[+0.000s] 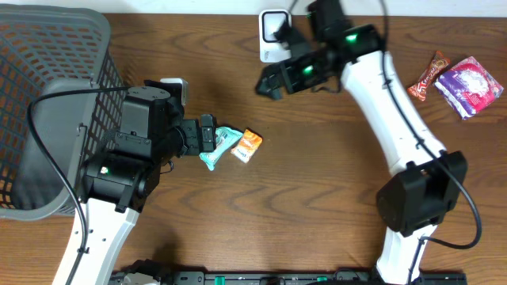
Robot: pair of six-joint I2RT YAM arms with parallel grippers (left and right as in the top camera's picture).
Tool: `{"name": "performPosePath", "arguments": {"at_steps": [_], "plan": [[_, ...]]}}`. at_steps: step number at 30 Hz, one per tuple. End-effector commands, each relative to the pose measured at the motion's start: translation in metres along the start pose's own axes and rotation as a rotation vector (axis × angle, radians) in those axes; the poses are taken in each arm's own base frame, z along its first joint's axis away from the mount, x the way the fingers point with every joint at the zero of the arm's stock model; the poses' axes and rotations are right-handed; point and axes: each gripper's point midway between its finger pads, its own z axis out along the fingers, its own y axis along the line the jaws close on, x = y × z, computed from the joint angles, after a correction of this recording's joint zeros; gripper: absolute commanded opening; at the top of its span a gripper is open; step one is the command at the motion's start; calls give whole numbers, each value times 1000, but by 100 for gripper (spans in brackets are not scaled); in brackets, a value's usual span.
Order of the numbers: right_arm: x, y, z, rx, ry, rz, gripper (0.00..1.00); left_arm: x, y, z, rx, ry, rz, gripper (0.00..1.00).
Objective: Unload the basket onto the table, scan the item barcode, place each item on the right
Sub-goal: 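Place the red packet beside the purple packet and withdraw right gripper, then move the right gripper to the orange packet held by the left gripper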
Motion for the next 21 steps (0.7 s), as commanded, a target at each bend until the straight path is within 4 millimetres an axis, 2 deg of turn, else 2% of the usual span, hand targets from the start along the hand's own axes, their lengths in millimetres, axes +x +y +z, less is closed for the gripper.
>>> {"name": "performPosePath", "arguments": {"at_steps": [1, 4, 7, 14, 21], "plan": [[7, 13, 16, 36, 37, -45, 99, -3, -1, -2, 5, -9, 4, 98], [9, 5, 22, 156, 50, -41, 99, -3, -1, -2, 5, -9, 4, 98], [8, -8, 27, 271, 37, 46, 99, -3, -1, -2, 5, -9, 4, 98], [6, -10, 43, 279, 33, 64, 99, -3, -1, -2, 5, -9, 4, 98], [10, -28, 79, 284, 57, 190, 99, -3, -1, -2, 5, -9, 4, 98]]}}
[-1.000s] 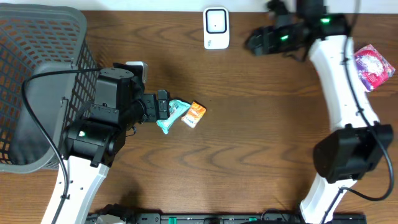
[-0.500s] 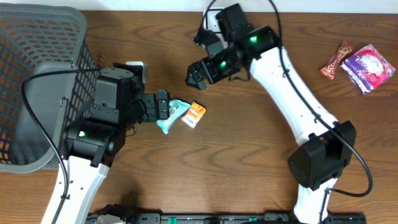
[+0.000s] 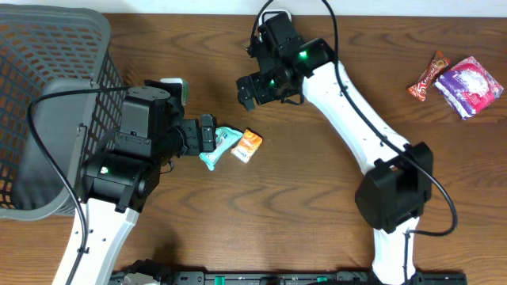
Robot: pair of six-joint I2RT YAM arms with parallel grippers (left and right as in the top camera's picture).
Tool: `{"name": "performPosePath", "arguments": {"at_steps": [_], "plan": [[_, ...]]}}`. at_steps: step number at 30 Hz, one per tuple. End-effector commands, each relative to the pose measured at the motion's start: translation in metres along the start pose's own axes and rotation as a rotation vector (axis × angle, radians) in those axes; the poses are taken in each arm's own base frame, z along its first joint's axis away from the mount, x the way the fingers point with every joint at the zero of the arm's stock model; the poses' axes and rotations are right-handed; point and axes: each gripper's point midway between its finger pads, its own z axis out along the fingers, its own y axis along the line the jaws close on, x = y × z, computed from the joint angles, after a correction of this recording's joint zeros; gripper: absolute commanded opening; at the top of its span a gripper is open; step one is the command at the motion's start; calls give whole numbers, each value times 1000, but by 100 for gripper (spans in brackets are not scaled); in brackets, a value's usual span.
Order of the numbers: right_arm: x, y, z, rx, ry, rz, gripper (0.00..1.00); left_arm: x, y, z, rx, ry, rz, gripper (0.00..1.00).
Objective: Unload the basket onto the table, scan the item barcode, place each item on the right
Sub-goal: 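Move the right gripper to the orange packet held by the left gripper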
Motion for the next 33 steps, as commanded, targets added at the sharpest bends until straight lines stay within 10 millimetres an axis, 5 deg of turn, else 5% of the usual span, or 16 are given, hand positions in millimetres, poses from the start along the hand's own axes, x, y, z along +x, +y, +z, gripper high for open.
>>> {"name": "performPosePath", "arguments": {"at_steps": [1, 5, 10, 16, 18, 23, 33], "plan": [[8, -3, 28, 13, 46, 90, 99, -3, -1, -2, 5, -8, 3, 98], [21, 5, 46, -54, 118, 175, 99, -3, -1, -2, 5, -8, 3, 98], [46, 32, 43, -209, 252, 216, 98, -3, -1, -2, 5, -8, 4, 98], [66, 34, 39, -207, 338, 242, 78, -3, -1, -2, 5, -8, 3, 98], [67, 38, 40, -208, 341, 234, 61, -3, -1, -2, 5, -8, 3, 98], [77, 42, 47, -105, 351, 291, 38, -3, -1, -2, 5, -8, 3, 98], [102, 40, 77, 146, 302, 460, 41, -3, -1, -2, 5, -8, 3, 98]]}}
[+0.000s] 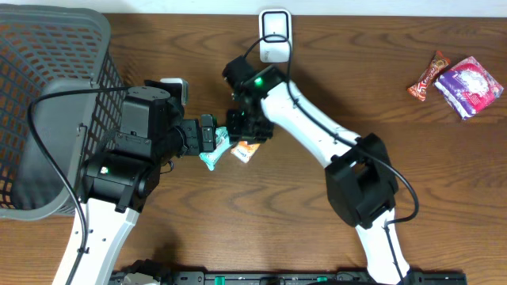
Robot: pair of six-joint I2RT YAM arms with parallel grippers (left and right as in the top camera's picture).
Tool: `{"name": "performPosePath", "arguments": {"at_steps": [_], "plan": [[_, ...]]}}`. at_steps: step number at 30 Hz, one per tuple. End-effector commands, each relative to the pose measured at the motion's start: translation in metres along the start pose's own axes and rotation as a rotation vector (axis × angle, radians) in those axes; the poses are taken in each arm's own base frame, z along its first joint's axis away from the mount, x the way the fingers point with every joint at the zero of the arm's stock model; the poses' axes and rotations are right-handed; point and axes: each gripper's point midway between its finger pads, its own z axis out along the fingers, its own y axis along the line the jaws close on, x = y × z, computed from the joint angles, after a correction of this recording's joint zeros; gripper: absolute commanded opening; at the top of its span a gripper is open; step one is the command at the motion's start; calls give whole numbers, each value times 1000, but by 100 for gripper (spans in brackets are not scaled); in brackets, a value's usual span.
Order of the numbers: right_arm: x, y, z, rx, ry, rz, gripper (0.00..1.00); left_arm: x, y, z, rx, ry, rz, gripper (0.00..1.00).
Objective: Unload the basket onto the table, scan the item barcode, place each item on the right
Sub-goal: 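Move the right gripper to the orange packet held by the left gripper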
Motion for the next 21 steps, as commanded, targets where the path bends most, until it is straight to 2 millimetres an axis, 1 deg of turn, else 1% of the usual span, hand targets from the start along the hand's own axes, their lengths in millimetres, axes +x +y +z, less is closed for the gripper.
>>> {"name": "performPosePath", "arguments": {"at_steps": [1, 3, 5, 6, 10, 12, 14, 16, 18, 19, 21], "plan": [[-1, -20, 15, 129, -63, 139, 41, -3, -1, -2, 5, -8, 3, 98], [-1, -29, 21, 165, -79, 165, 43, -3, -1, -2, 5, -9, 4, 98], [-1, -32, 29, 163, -85, 162, 48, -3, -1, -2, 5, -9, 4, 98], [-3, -34, 33, 159, -89, 163, 49, -3, -1, -2, 5, -8, 3, 98], [-7, -42, 51, 150, -112, 118, 48, -3, -1, -2, 5, -9, 4, 98], [-8, -55, 52, 201, -127, 113, 48, -3, -1, -2, 5, -9, 4, 98], [-11, -73, 46, 272, -136, 90, 48, -3, -1, -2, 5, -9, 4, 98], [-17, -88, 33, 332, -148, 56, 50, -3, -1, -2, 5, -8, 3, 98], [-25, -104, 13, 404, -162, 38, 53, -3, -1, -2, 5, -9, 4, 98], [-30, -114, 0, 445, -170, 33, 53, -3, -1, -2, 5, -9, 4, 98], [-38, -126, -19, 496, -179, 32, 53, -3, -1, -2, 5, -8, 3, 98]]}}
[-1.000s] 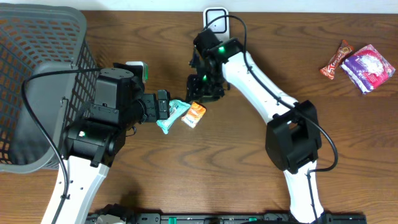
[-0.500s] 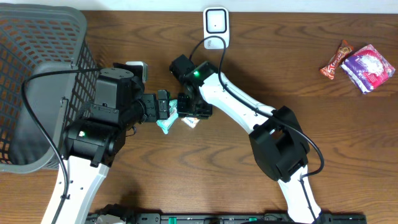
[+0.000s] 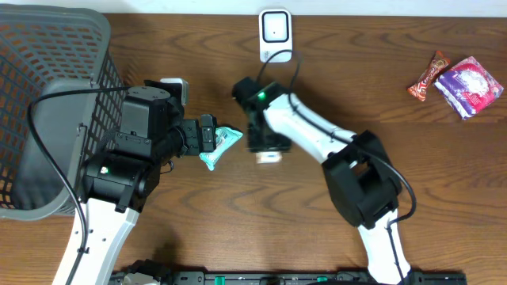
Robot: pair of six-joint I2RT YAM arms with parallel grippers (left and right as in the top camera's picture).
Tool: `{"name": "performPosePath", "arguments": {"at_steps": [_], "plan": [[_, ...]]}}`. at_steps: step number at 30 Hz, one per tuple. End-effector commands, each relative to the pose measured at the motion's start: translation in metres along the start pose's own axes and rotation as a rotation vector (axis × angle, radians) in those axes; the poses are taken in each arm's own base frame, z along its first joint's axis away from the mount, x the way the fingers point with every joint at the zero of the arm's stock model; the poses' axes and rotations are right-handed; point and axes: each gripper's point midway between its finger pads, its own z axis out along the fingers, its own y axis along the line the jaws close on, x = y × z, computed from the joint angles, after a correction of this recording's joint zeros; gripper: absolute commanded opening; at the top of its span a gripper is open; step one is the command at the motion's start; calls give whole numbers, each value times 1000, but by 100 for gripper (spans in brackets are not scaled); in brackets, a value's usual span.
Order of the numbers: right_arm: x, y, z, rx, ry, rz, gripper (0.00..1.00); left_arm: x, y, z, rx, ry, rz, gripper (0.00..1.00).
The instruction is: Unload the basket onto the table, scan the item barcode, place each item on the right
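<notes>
The white barcode scanner (image 3: 275,32) stands at the table's far edge. My right gripper (image 3: 266,150) points down at mid-table, shut on a small orange-and-white packet (image 3: 268,158) that shows just below its fingers. A teal packet (image 3: 219,146) lies to its left. My left gripper (image 3: 207,134) sits over the teal packet's left end; the overhead view does not show how its jaws stand.
A grey mesh basket (image 3: 47,47) fills the left side. At the far right lie a red-brown candy bar (image 3: 428,75) and a purple packet (image 3: 470,86). The right arm's base (image 3: 368,186) stands at the front right.
The right gripper has moved a little right and toward the front. The orange packet has gone with it and now lies apart from the teal packet. The left arm is unchanged.
The right gripper was first beside the scanner at the far edge, then left of it, then down over the orange packet next to the teal one. Now it has the orange packet, shifted right. The left gripper stayed at the teal packet throughout.
</notes>
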Motion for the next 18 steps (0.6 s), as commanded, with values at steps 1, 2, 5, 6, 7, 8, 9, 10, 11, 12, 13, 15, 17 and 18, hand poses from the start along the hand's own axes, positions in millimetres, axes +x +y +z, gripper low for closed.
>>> {"name": "performPosePath", "arguments": {"at_steps": [1, 2, 5, 6, 7, 8, 9, 10, 11, 12, 13, 15, 17, 18], "plan": [[-44, -39, -25, 124, -123, -32, 54, -3, -1, -2, 5, -9, 4, 98], [-48, -43, -31, 123, -122, -45, 54, -3, -1, -2, 5, -9, 4, 98], [-54, -49, -45, 99, -110, -75, 55, -3, -1, -2, 5, -9, 4, 98], [-54, -47, -49, 82, -101, -93, 55, -3, -1, -2, 5, -9, 4, 98], [-53, -45, -51, 62, -91, -114, 55, -3, -1, -2, 5, -8, 3, 98], [-49, -38, -54, 23, -71, -160, 55, -3, -1, -2, 5, -9, 4, 98], [-46, -33, -54, -8, -56, -196, 53, -3, -1, -2, 5, -8, 3, 98], [-41, -26, -55, -44, -35, -233, 53, -3, -1, -2, 5, -9, 4, 98], [-35, -19, -55, -77, -14, -260, 53, -3, -1, -2, 5, -8, 3, 98], [-29, -14, -55, -100, 8, -270, 53, -3, -1, -2, 5, -8, 3, 98], [-23, -9, -55, -117, 26, -273, 53, -3, -1, -2, 5, -9, 4, 98], [-14, -6, -54, -106, 50, -230, 53, -3, -1, -2, 5, -9, 4, 98], [-9, -4, -53, -91, 59, -192, 53, -3, -1, -2, 5, -9, 4, 98], [-7, -4, -51, -81, 63, -165, 53, -3, -1, -2, 5, -9, 4, 98]]}}
